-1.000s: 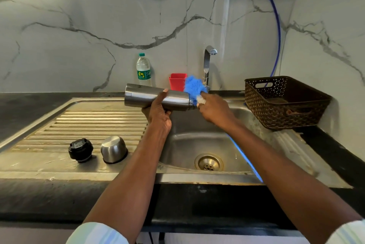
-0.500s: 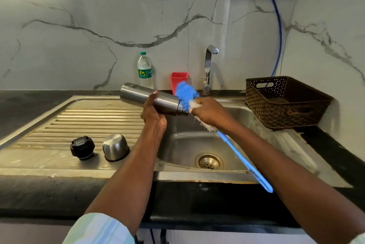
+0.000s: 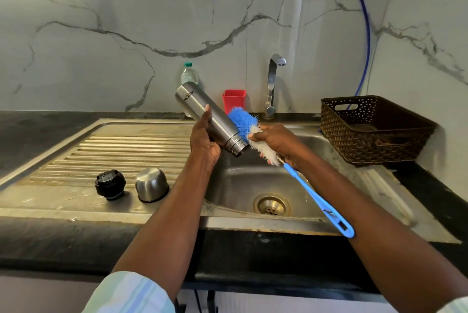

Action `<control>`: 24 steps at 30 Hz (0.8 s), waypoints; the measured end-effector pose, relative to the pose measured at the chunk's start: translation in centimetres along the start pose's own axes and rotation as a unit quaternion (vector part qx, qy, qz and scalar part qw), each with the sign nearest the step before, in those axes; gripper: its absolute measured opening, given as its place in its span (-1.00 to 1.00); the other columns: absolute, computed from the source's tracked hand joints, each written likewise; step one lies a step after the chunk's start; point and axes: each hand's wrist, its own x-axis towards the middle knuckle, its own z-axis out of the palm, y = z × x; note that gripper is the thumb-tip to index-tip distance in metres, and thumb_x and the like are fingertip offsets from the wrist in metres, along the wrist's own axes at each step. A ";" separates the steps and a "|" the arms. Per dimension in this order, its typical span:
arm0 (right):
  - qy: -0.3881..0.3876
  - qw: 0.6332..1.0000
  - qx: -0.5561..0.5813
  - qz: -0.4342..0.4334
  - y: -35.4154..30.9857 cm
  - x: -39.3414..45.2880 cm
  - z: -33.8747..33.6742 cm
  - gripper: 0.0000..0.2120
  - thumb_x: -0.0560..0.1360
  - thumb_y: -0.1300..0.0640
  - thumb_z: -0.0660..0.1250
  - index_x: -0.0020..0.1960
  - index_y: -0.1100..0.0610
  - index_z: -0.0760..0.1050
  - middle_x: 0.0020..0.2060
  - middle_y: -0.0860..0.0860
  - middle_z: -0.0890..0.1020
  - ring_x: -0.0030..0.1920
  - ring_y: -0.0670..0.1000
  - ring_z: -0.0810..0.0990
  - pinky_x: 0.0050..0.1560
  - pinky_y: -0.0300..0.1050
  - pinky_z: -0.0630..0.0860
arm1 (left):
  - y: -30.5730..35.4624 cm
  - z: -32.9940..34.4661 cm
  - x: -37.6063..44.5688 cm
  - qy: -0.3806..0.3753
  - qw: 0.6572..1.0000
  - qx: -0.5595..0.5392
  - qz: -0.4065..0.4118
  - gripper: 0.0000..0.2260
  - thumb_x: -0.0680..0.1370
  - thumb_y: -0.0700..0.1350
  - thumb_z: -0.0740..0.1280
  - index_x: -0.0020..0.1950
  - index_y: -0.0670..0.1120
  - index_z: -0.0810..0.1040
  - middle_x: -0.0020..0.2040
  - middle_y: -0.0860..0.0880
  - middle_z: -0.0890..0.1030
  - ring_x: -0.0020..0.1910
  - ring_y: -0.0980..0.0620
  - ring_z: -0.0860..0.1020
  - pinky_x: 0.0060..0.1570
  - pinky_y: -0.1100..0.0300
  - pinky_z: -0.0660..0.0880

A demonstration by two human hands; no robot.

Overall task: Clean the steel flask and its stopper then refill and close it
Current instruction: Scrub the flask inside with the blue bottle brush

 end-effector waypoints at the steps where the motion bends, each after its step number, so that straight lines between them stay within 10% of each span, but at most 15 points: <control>1: 0.001 1.000 0.008 0.004 -0.1 0.0 -0.1 -0.89 0.52 0.21 0.39 0.03 0.20 0.57 -0.29 0.10 0.59 -0.41 0.01 0.50 -0.39 -0.18 0.42 | 0.1 0.1 -0.1 -0.007 1.000 0.002 0.000 -0.66 0.48 -0.11 0.48 0.17 -0.17 0.48 0.01 -0.19 0.61 0.00 -0.17 0.63 0.09 -0.16 0.60; 5: 0.002 0.999 0.047 0.002 -0.3 -0.1 -0.1 -0.89 0.52 0.18 0.38 0.05 0.14 0.58 -0.34 0.07 0.59 -0.45 -0.01 0.49 -0.46 -0.22 0.41 | -0.3 0.6 -0.4 -0.027 1.000 0.012 0.005 -0.68 0.50 -0.06 0.46 0.15 -0.16 0.46 -0.09 -0.15 0.63 -0.16 -0.11 0.66 -0.14 0.00 0.65; 10: -0.005 0.999 0.020 -0.031 -0.2 -0.3 0.7 -0.86 0.50 0.17 0.40 0.05 0.16 0.59 -0.31 0.08 0.59 -0.43 0.01 0.50 -0.38 -0.18 0.42 | -0.1 0.1 -0.2 0.017 1.000 0.019 0.003 -0.32 0.24 -0.08 0.65 0.26 -0.21 0.46 0.06 -0.23 0.68 -0.02 -0.22 0.69 0.08 -0.24 0.59; 15: 0.006 0.997 -0.037 -0.063 -0.3 -0.8 1.1 -0.86 0.51 0.17 0.38 0.02 0.22 0.58 -0.29 0.09 0.57 -0.37 0.04 0.50 -0.30 -0.12 0.41 | 0.1 -0.5 0.2 0.048 0.999 -0.004 0.020 -0.59 0.40 -0.13 0.55 0.16 -0.19 0.50 0.07 -0.23 0.66 -0.06 -0.20 0.68 0.02 -0.15 0.62; 24: 0.028 0.997 0.013 -0.071 -0.7 -0.8 0.8 -0.87 0.51 0.19 0.38 0.05 0.16 0.60 -0.29 0.07 0.62 -0.42 0.00 0.52 -0.37 -0.20 0.44 | 0.0 0.4 -0.6 -0.021 1.000 -0.008 0.018 -0.30 0.23 -0.12 0.65 0.29 -0.23 0.46 0.06 -0.24 0.67 -0.02 -0.23 0.68 0.11 -0.24 0.57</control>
